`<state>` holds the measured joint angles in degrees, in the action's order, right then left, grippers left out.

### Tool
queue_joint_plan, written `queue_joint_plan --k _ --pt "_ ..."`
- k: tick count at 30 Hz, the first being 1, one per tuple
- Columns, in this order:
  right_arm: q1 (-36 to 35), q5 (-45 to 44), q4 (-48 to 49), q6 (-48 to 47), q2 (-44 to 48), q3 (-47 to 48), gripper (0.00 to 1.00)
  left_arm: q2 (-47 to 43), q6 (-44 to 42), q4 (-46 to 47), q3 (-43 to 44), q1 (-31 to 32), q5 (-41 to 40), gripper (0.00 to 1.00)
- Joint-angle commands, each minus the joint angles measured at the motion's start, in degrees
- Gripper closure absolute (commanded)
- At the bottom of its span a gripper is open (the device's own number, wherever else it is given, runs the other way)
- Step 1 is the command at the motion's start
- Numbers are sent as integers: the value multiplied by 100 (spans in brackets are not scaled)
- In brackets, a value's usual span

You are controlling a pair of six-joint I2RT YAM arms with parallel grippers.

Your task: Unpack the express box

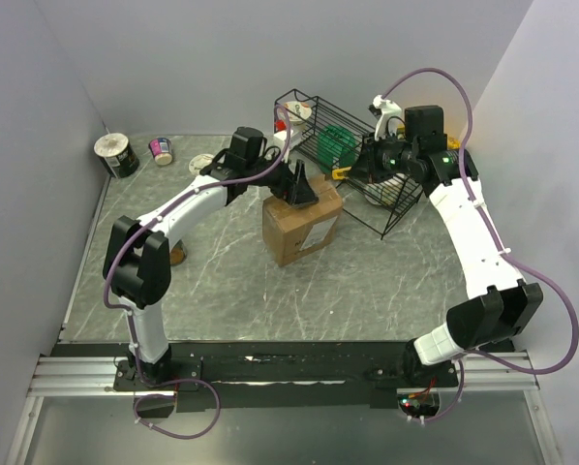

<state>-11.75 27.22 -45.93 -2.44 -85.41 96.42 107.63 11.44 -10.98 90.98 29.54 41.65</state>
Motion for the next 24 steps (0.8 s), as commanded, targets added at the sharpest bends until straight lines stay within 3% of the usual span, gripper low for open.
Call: queue_joint_plan --k 1,11,24 --pt "-20 -244 137 -46 6 254 100 47 -230 -282 -89 43 -324 12" --pt "-38 -244 611 -99 261 88 100 56 -248 -290 -151 43 -342 12" --pt "-108 -95 471 -248 165 79 100 56 -230 -264 -186 43 -315 12"
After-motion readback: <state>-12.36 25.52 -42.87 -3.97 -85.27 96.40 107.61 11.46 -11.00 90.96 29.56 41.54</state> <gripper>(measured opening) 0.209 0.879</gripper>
